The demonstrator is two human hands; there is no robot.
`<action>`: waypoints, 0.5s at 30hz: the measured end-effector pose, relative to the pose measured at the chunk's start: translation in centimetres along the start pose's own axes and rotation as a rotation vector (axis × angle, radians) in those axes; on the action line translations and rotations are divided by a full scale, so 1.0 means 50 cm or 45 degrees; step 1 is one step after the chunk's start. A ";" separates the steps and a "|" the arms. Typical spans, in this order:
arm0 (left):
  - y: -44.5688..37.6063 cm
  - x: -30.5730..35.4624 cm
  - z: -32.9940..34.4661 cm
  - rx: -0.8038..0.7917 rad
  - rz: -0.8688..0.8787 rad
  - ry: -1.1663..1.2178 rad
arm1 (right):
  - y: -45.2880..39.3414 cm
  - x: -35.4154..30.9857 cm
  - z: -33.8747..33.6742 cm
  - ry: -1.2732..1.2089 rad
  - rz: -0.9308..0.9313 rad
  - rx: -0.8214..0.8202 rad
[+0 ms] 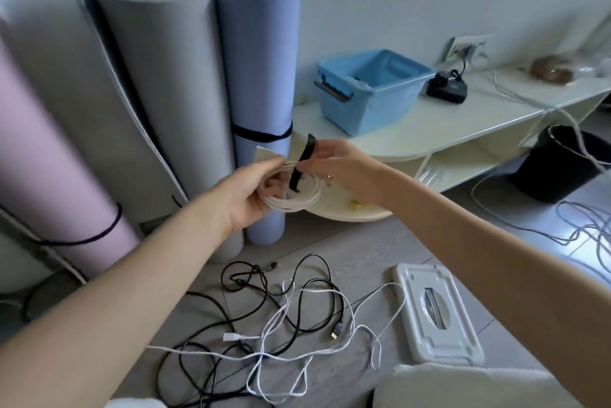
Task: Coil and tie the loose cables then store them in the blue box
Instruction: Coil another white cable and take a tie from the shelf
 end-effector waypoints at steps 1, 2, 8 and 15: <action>0.025 0.015 0.005 -0.020 0.016 -0.037 | 0.018 -0.023 0.006 0.036 -0.011 0.009; 0.044 0.025 0.009 -0.048 0.026 -0.083 | 0.032 -0.037 0.013 0.053 -0.022 0.008; 0.132 0.035 0.018 -0.096 0.131 -0.411 | 0.107 -0.064 0.048 -0.038 -0.039 0.041; 0.152 0.015 0.017 -0.151 0.063 -0.400 | 0.101 -0.052 0.054 0.210 -0.085 0.178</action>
Point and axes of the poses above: each hand's wrist, its own y-axis away from the middle knuckle, its own z-axis out of the palm, x = y × z, the point moved 8 cm from there along -y, towards the middle knuckle, and after that the axes turned 7 degrees about -x, right-handed, at the moved point
